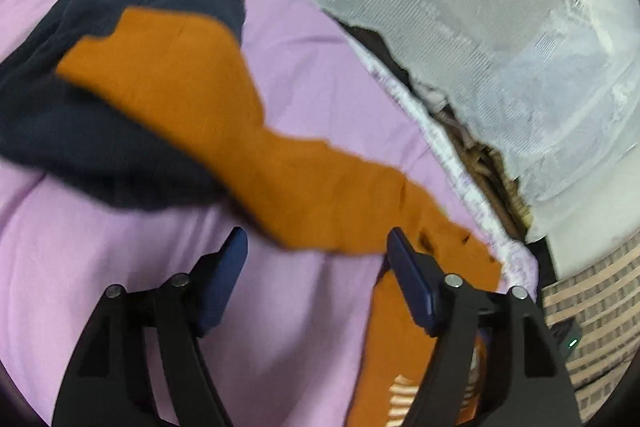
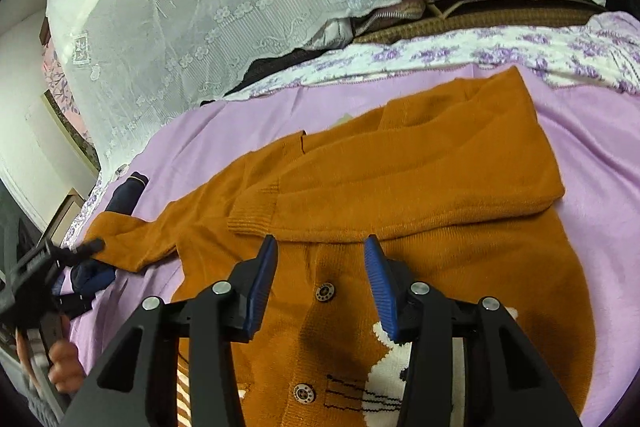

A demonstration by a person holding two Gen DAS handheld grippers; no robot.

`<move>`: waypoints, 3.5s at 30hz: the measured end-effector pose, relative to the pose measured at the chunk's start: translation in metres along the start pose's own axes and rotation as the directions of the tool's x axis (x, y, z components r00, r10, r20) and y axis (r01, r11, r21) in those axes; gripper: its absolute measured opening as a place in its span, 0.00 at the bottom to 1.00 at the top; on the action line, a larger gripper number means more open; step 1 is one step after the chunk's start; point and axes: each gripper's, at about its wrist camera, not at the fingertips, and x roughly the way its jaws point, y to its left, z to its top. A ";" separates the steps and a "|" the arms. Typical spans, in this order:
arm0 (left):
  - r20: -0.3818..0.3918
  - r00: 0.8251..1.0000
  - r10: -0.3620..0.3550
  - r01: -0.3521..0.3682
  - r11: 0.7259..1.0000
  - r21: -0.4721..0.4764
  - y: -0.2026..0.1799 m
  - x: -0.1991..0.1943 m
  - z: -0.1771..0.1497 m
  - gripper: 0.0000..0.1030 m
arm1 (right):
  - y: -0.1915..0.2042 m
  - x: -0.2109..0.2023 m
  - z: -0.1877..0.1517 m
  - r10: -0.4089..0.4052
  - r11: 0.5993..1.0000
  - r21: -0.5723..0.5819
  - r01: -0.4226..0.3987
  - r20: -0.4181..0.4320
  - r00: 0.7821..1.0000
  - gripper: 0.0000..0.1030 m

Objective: Fold small clothes
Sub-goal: 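Grasp the other sleeve cuff beside the navy garment with the left tool, then fold the held sleeve across the cardigan body with the left tool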

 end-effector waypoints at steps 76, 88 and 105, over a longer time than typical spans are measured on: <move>0.319 0.925 0.209 -0.316 0.888 0.334 -0.188 0.010 0.018 0.05 | -0.096 -0.052 0.027 -0.006 0.991 0.131 0.004 0.015 1.000 0.45; 0.316 0.933 0.174 -0.312 0.829 0.464 -0.252 0.040 -0.027 0.05 | -0.122 -0.057 0.026 -0.002 0.981 0.196 -0.004 0.031 1.000 0.45; 0.125 0.968 0.219 -0.244 0.687 0.684 -0.287 0.148 -0.129 0.34 | -0.144 -0.045 0.025 0.012 0.959 0.282 -0.014 0.011 1.000 0.45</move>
